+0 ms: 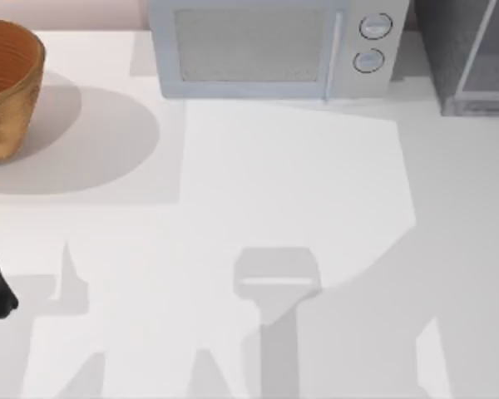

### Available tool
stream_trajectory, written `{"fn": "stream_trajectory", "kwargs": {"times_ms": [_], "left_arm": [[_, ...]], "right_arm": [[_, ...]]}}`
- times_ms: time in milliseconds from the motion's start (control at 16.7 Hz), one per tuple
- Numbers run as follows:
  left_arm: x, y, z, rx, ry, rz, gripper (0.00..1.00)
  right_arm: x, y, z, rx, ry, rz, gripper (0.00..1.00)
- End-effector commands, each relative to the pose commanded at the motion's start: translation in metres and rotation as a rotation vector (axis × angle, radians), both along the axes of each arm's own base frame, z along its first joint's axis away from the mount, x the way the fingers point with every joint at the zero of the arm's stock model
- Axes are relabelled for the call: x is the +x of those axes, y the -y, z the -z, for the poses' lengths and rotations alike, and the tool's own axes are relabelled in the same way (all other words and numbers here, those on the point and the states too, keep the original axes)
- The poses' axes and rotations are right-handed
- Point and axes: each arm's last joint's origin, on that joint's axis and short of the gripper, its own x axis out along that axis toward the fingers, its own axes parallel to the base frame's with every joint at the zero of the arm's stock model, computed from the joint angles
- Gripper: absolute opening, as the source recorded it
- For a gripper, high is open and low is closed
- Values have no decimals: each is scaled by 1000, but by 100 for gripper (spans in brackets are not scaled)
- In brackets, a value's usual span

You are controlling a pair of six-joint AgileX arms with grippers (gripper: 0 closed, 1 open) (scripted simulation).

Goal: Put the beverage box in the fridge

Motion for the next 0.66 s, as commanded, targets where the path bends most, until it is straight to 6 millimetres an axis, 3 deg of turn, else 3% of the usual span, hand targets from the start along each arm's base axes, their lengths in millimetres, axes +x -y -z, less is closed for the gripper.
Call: {"fn": "stream_trajectory", "kwargs": {"times_ms": [300,660], "left_arm": [[0,0,0,0,0,0,100],[0,0,0,0,0,0,100]], "right_arm": [[0,0,0,0,0,0,98],[0,0,0,0,0,0,100]]}}
